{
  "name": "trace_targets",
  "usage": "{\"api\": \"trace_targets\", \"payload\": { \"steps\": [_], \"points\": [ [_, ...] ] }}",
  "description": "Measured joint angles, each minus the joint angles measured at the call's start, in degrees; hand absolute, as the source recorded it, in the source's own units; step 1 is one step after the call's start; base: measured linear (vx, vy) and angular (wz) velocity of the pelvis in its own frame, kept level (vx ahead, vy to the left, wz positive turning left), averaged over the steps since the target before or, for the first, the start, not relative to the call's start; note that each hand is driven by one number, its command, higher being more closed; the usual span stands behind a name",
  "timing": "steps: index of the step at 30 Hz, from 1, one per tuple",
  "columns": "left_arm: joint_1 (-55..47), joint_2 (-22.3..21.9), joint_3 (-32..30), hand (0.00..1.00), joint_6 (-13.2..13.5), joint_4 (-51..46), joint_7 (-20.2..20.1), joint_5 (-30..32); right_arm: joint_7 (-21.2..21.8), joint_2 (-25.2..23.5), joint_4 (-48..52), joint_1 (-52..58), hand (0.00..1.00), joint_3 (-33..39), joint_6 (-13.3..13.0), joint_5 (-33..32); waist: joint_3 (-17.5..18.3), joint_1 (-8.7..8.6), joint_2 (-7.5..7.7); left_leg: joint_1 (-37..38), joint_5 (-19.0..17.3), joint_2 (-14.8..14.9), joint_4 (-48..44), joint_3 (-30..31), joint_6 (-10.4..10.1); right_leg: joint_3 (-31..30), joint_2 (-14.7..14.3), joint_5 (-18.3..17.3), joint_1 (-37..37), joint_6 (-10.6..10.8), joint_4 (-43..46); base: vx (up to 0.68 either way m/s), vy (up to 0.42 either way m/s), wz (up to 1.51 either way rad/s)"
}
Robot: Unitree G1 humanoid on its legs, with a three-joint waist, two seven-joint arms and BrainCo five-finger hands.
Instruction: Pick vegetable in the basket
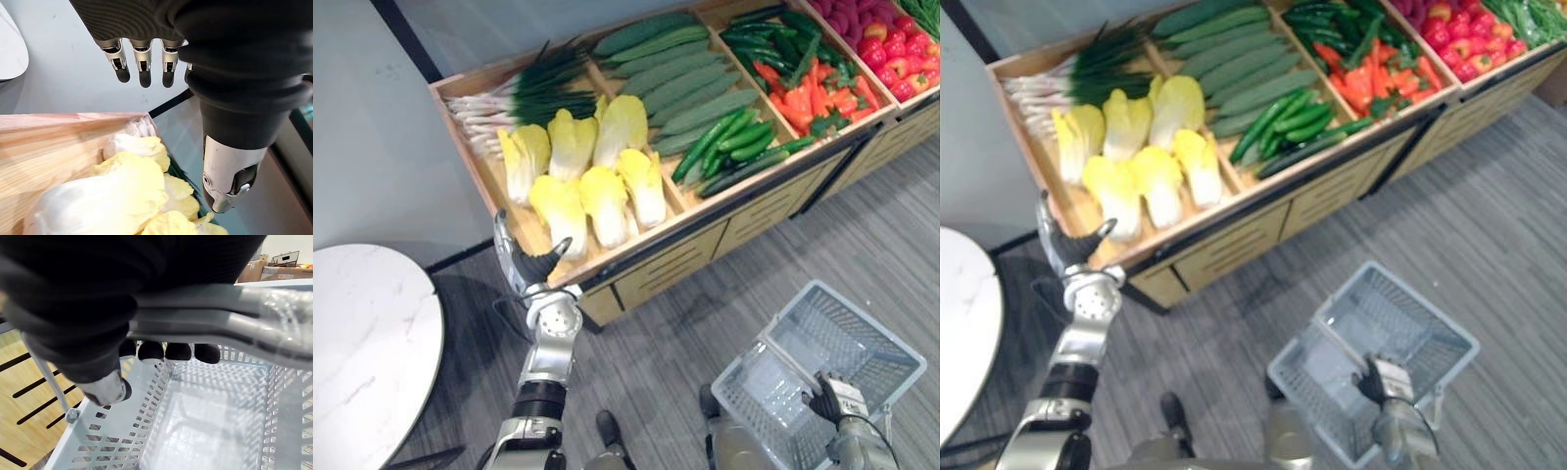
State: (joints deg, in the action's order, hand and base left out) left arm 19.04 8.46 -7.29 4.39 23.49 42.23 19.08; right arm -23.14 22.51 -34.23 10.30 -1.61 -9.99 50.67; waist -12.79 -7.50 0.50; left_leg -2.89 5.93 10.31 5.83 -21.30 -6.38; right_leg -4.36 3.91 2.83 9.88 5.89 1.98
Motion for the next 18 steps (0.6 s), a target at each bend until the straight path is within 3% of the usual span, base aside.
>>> {"api": "trace_targets", "payload": {
  "steps": [7, 18],
  "points": [
    [3.7, 0.8, -2.0, 0.0, -1.7, 9.7, 0.0, -0.4, 0.0, 0.3, 0.7, -0.7, 1.0, -0.5, -0.5, 0.6, 0.4, -0.44, 0.33, -2.0, -0.1, 0.6, 0.0, -1.8, -0.2, -2.3, -0.9, 1.6, 2.9, -0.3, -1.0, 0.02, -0.009, -0.17],
    [8.2, 1.0, -2.1, 0.0, -2.1, 15.7, 0.4, -0.9, -0.4, 0.3, 1.7, -0.6, 1.0, -1.4, -0.7, 0.5, 0.7, -1.99, 0.87, -3.9, 0.1, 1.0, 0.0, -3.3, -0.4, -3.9, -1.2, 2.2, 5.8, -0.4, -0.8, 0.02, -0.003, -0.07]
  ]
}}
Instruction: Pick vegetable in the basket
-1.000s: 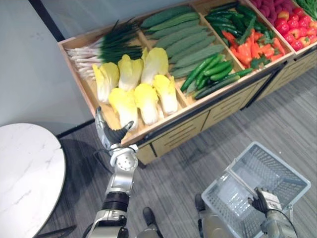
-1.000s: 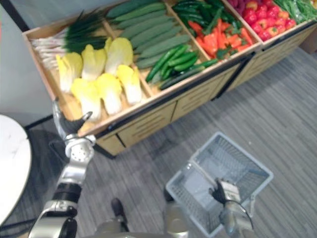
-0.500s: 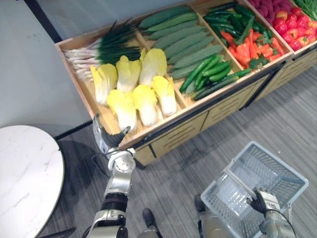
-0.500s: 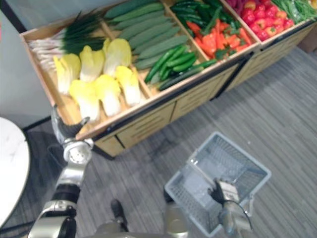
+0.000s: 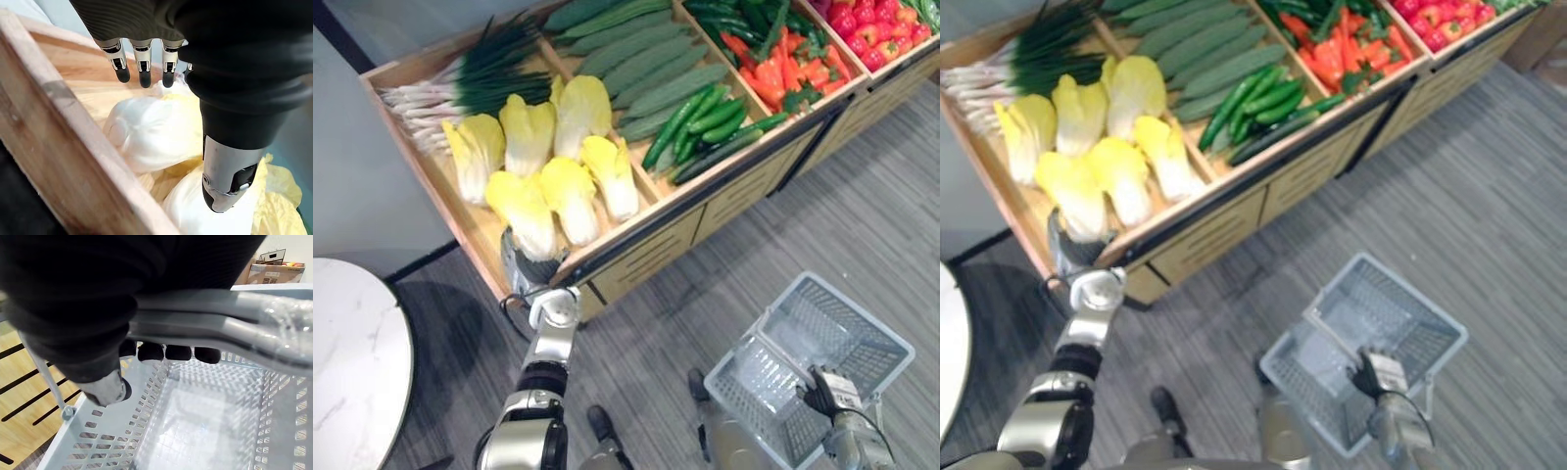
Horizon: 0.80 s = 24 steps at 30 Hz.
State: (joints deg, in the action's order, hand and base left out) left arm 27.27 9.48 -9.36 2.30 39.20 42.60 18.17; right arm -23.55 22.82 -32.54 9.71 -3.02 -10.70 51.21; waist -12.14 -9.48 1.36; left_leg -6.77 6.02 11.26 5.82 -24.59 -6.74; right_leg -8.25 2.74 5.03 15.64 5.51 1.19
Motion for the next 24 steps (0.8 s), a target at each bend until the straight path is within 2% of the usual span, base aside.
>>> {"api": "trace_targets", "payload": {
  "steps": [11, 15, 24],
  "points": [
    [3.2, 0.3, -0.7, 0.0, -0.1, 2.5, 2.4, -1.7, -3.2, 0.0, 0.4, 0.3, 1.0, -2.4, -0.3, 0.0, 0.0, 0.01, 0.65, -1.4, 0.1, 0.0, -0.1, -0.8, 0.0, -0.8, -0.2, 0.1, 2.3, 0.0, 0.8, 0.01, -0.004, -0.03],
    [6.2, 0.7, -2.4, 0.0, -0.6, 6.3, 3.9, -2.0, -3.8, 0.0, 0.4, 0.3, 1.0, -2.9, -0.6, 0.0, -0.1, 0.02, 0.85, -1.4, 0.1, 0.2, -0.1, -1.1, 0.0, -1.1, -0.4, 0.1, 2.5, 0.0, 1.0, 0.02, -0.015, -0.04],
    [10.9, 2.5, -4.6, 0.0, -2.5, 11.6, 4.4, -2.4, -5.7, 0.0, 0.9, 0.5, 1.0, -5.3, -1.2, 0.1, -0.5, -0.02, 2.18, -2.1, 0.3, 0.4, -0.1, -1.3, -0.1, -1.2, -0.5, 0.1, 3.3, 0.0, 1.1, 0.0, -0.005, -0.01]
  ]
}}
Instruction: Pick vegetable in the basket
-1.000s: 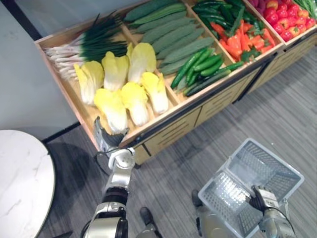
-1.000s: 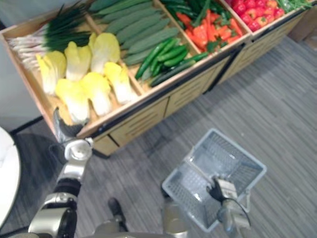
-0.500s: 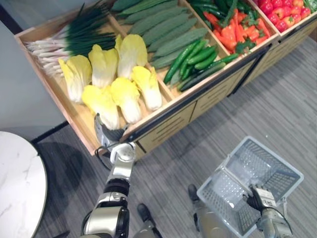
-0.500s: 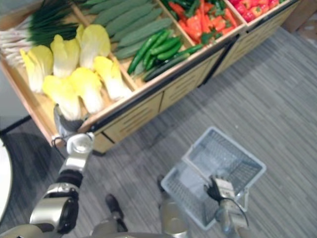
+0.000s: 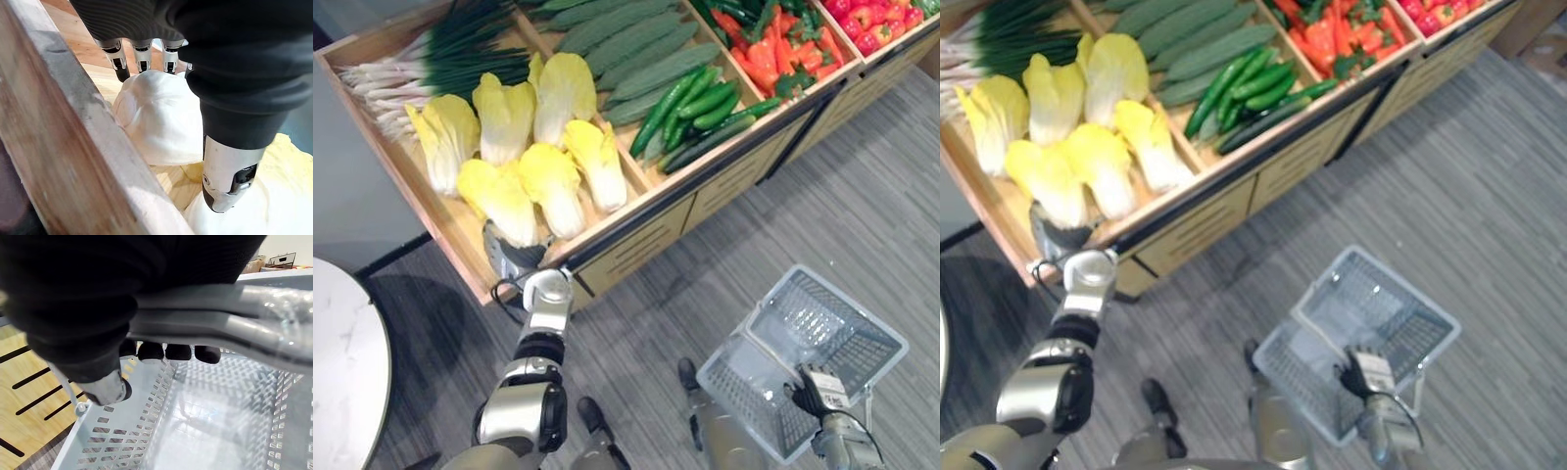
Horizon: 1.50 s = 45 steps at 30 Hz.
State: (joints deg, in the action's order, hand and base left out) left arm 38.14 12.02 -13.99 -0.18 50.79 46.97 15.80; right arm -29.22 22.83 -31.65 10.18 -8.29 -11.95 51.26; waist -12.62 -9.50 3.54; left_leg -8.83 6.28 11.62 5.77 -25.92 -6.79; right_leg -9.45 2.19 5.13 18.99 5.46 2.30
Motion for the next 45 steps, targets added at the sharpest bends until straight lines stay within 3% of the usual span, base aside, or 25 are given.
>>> {"api": "trace_targets", "payload": {
  "steps": [15, 16, 24, 31, 36, 41, 45],
  "points": [
    [3.5, 2.1, -2.2, 0.0, -1.3, 3.3, -0.3, -2.3, -0.3, 2.0, 5.0, 0.9, 1.0, -3.7, -1.4, 0.0, -0.2, -0.02, 0.57, -1.0, -0.1, 0.8, 0.1, -2.0, -0.2, -0.9, -0.5, 0.1, 2.0, -0.2, 0.4, 0.02, -0.013, -0.04],
    [4.0, 2.2, -2.2, 1.0, -1.3, 4.1, -0.4, -2.4, -0.3, 2.1, 5.4, 1.1, 1.0, -3.8, -1.4, 0.0, -0.2, 0.06, 0.59, -1.0, -0.1, 0.8, 0.1, -2.1, -0.2, -1.0, -0.5, 0.1, 2.1, -0.2, 0.4, 0.01, -0.021, -0.05],
    [4.5, 5.8, -2.2, 1.0, -1.6, 5.3, -1.0, -3.8, -0.3, 3.1, 7.2, 1.3, 1.0, -5.2, -2.4, 0.0, -0.1, 0.3, 0.74, -1.1, -0.1, 1.1, 0.1, -3.3, -0.3, -1.9, -1.0, 0.5, 2.6, -0.5, 0.1, 0.01, -0.014, -0.07],
    [4.6, 6.2, -2.1, 1.0, -0.4, 6.4, -2.4, -3.9, -0.3, 3.1, 7.1, 1.2, 1.0, -5.8, -2.5, 0.0, 0.2, 0.22, 0.95, -1.0, 0.0, 1.0, 0.1, -3.0, -0.3, -1.9, -0.9, 1.1, 2.3, -0.5, -0.5, 0.0, 0.0, 0.0],
    [4.4, 6.1, -2.0, 1.0, 0.5, 8.2, -3.7, -4.5, -0.2, 2.9, 5.8, 1.1, 1.0, -5.8, -2.5, 0.0, 1.3, -0.84, 1.74, -0.8, 0.3, 0.9, 0.1, -1.3, -0.3, -0.5, -0.4, 1.7, 0.4, -0.4, -2.1, 0.02, -0.017, 0.12],
    [2.5, 3.8, -0.9, 1.0, 1.2, 8.2, -4.8, -6.7, -0.1, 1.4, 2.3, 0.6, 1.0, -5.6, -2.2, 0.0, 2.9, -1.29, 2.5, 0.2, 0.3, 0.4, 0.1, 0.2, -0.2, 0.6, 0.2, 1.7, -1.4, -0.4, -2.4, 0.02, 0.0, 0.15],
    [0.0, 0.5, -0.4, 1.0, 1.7, 4.8, -4.6, -8.8, 0.1, -0.2, -3.4, -0.6, 1.0, -3.1, -1.0, 0.0, 3.4, -1.33, 2.12, 1.7, 0.6, -0.8, -0.2, 2.7, 0.2, 2.9, 1.3, 1.6, -4.4, -0.3, -2.5, 0.0, 0.021, 0.28]
  ]
}}
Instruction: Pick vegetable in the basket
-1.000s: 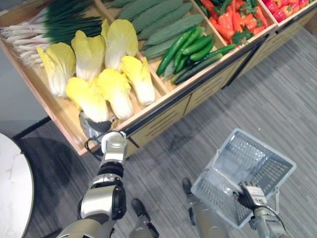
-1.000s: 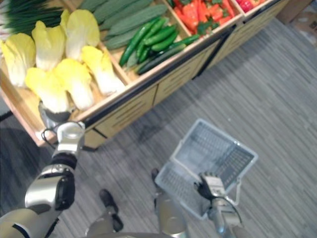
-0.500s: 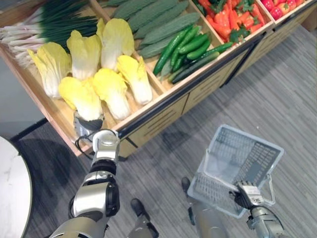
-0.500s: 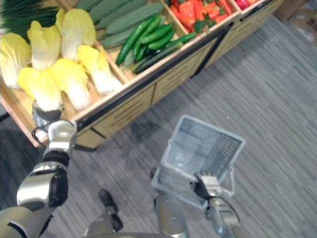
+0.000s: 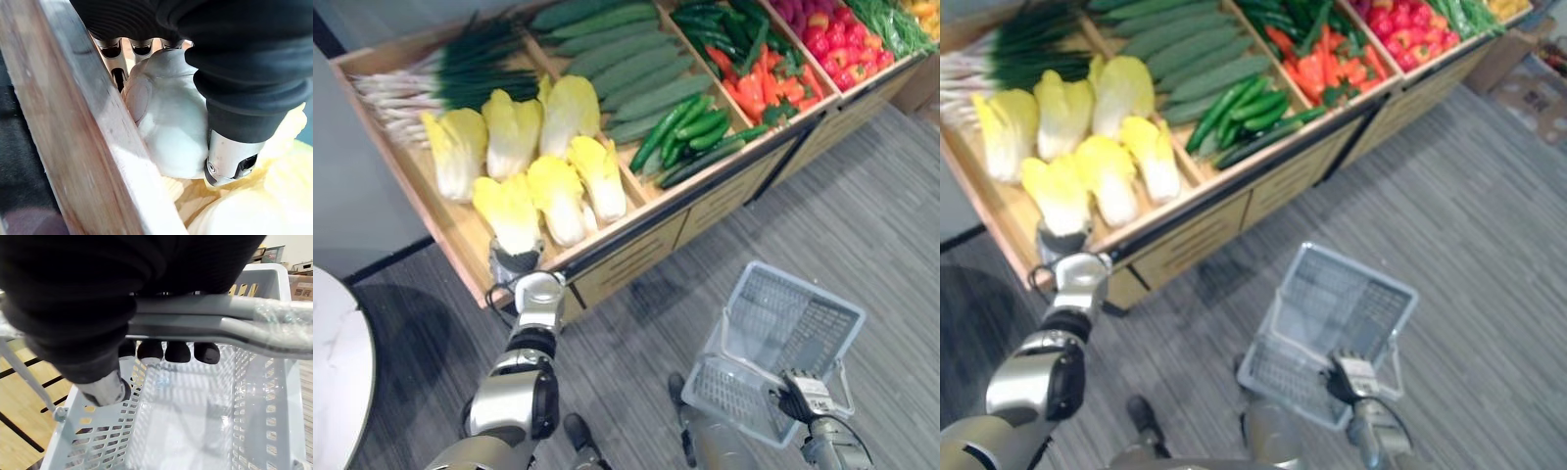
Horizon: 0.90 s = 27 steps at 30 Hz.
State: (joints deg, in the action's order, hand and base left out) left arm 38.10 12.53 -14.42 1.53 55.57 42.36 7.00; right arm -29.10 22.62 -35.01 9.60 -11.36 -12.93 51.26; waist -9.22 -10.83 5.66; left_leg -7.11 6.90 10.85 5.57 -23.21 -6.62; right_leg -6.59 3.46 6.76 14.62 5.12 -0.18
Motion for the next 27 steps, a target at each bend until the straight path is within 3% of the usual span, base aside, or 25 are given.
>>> {"api": "trace_targets", "payload": {
  "steps": [5, 10, 16, 21, 26, 27],
  "points": [
    [-5.1, -3.3, 0.6, 1.0, 0.4, -5.6, 0.3, -0.1, 0.1, -0.2, -7.9, -1.9, 1.0, 5.9, 2.0, 0.0, 0.3, 0.24, -1.68, 0.4, 0.4, -1.3, 0.3, 2.1, 0.5, 2.5, 1.3, -1.1, -2.0, 0.1, 0.1, -0.05, 0.028, 0.3],
    [-10.9, -5.7, 1.5, 1.0, 0.5, -14.3, 0.7, 0.0, 2.0, -0.2, -13.9, -2.1, 1.0, 12.0, 5.2, -0.1, 0.7, 2.5, -3.57, 0.4, 0.3, -2.4, 0.4, 3.8, 0.8, 4.7, 2.7, -1.4, -3.5, 0.5, 0.2, -0.04, 0.022, 0.27],
    [-14.1, -5.8, 2.9, 1.0, 0.9, -22.2, 0.3, 0.1, 3.9, -0.2, -18.0, -2.8, 1.0, 17.0, 6.7, -0.7, 1.2, 3.79, -4.28, 0.4, 0.3, -3.6, 0.4, 5.6, 0.8, 6.2, 4.2, -2.1, -5.0, 1.3, 0.1, 0.01, 0.022, 0.23],
    [-18.3, -5.3, 6.8, 1.0, 1.3, -34.9, -0.4, 0.7, 5.8, -0.2, -20.2, -4.5, 1.0, 20.4, 7.5, -2.9, 1.3, 5.14, -4.53, 0.6, 0.4, -4.7, 0.4, 7.0, 1.2, 7.5, 5.2, -2.3, -6.6, 1.8, -0.7, 0.06, 0.028, 0.15],
    [-24.7, -2.2, 17.4, 1.0, 3.7, -46.0, -7.2, 3.1, 9.0, 1.5, -21.0, -6.8, 1.0, 22.1, 7.4, -5.4, 1.5, 6.51, -4.53, 2.6, -0.4, -5.4, 0.4, 7.8, 2.3, 8.2, 5.9, -3.3, -9.0, 2.6, -0.7, 0.09, 0.023, 0.08],
    [-26.6, -0.9, 20.1, 1.0, 5.3, -48.7, -10.0, 3.4, 10.0, 2.4, -21.0, -8.4, 1.0, 22.0, 7.2, -6.5, 1.5, 6.55, -4.54, 2.7, -0.6, -5.5, 0.4, 7.6, 2.3, 8.2, 6.0, -3.6, -9.0, 2.7, -0.6, 0.07, 0.013, -0.02]
  ]
}}
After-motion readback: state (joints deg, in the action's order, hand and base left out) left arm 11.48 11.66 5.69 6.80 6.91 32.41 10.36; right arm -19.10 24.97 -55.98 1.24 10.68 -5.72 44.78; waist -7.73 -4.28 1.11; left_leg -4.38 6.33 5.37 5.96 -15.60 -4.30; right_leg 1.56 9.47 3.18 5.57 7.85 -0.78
